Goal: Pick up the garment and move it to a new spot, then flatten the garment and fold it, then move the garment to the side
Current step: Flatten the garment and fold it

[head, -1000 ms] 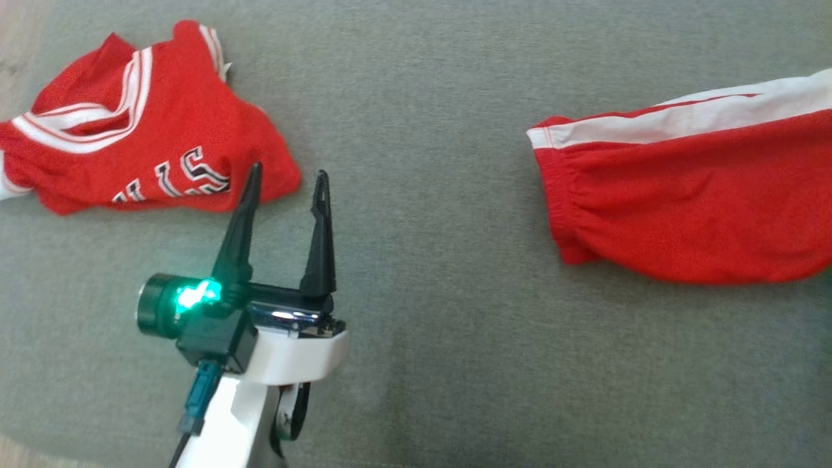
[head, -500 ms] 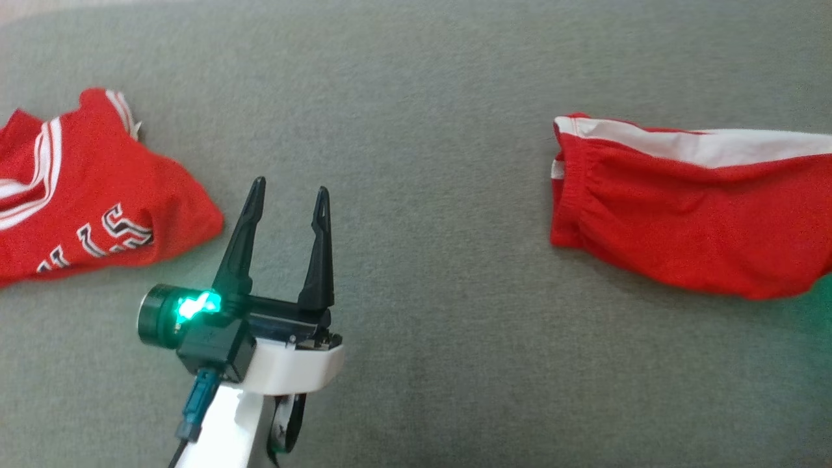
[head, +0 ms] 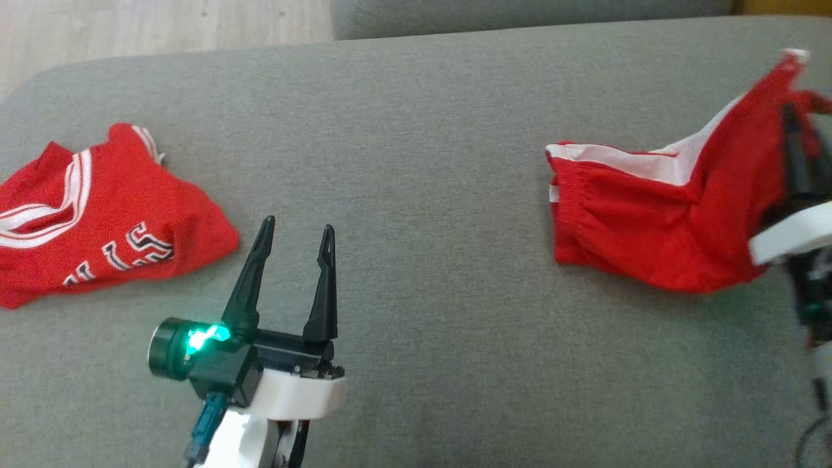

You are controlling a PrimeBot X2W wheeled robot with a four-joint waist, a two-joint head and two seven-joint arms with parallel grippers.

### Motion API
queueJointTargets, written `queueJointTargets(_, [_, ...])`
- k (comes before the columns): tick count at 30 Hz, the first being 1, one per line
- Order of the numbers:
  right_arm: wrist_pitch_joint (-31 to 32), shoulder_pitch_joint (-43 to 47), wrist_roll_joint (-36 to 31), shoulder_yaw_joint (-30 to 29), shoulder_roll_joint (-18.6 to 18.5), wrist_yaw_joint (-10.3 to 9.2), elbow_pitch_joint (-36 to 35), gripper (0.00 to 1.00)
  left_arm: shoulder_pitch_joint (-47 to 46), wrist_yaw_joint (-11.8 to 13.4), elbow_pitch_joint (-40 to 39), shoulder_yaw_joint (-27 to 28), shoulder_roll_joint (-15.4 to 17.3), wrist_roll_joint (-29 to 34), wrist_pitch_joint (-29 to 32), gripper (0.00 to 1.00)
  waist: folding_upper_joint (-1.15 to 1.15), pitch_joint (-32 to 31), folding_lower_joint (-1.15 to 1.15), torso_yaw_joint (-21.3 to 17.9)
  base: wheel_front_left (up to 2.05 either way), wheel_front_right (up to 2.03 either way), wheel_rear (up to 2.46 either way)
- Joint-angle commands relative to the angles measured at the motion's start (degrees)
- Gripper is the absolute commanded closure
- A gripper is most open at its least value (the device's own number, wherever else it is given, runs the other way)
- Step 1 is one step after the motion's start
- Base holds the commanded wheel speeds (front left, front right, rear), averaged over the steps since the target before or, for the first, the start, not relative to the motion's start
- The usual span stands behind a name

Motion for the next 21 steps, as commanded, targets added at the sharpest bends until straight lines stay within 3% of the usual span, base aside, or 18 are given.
queueJointTargets(1, [0.63, 0.43, -0.77, 2.09, 0.48, -0.04, -2.96, 1.0, -0.75, 0.15, -1.64, 1.56, -0.06, 0.07, -0.13, 0.0, 0.0, -0.49, 0.0, 0.84, 0.0, 0.0, 0.0])
queueJointTargets(9, [2.47, 0.9, -5.0, 11.94, 9.13, -0.04, -1.57, 1.0, -0.67, 0.8, -1.35, -0.43, -0.06, -1.57, -0.13, 0.0, 0.0, -0.4, 0.0, 4.16, 0.0, 0.0, 0.0])
queueJointTargets(10, [2.97, 0.96, -4.95, 13.65, 9.99, -0.04, -0.74, 0.93, -0.71, 0.83, -1.24, -0.62, -0.06, -1.68, -0.13, 0.0, 0.0, -0.38, 0.0, 4.55, 0.0, 0.0, 0.0])
queueJointTargets(11, [3.59, 1.0, -4.57, 15.2, 10.62, -0.04, -0.08, 0.27, -0.75, 0.91, -1.17, -0.75, -0.07, -1.88, -0.13, 0.0, 0.0, -0.35, 0.0, 4.92, 0.0, 0.0, 0.0])
queueJointTargets(12, [3.33, 0.85, -4.36, 16.11, 10.95, -0.04, 0.16, 0.0, -0.81, 1.02, -1.16, -0.82, -0.07, -2.05, -0.13, 0.0, 0.0, -0.35, 0.0, 5.22, 0.0, 0.0, 0.0])
queueJointTargets(17, [0.65, 1.89, -1.67, 18.73, 9.57, -0.04, -1.82, 0.0, -0.46, 1.77, -1.22, -0.81, -0.07, -2.65, -0.13, 0.0, 0.0, -1.11, 0.0, 6.16, 0.0, 0.0, 0.0])
queueJointTargets(21, [-1.94, 3.86, -1.68, 15.02, 6.08, -0.04, -4.05, 0.0, 0.27, 1.91, -1.14, -0.78, -0.07, -2.85, -0.13, 0.0, 0.0, -1.99, 0.0, 6.42, 0.0, 0.0, 0.0])
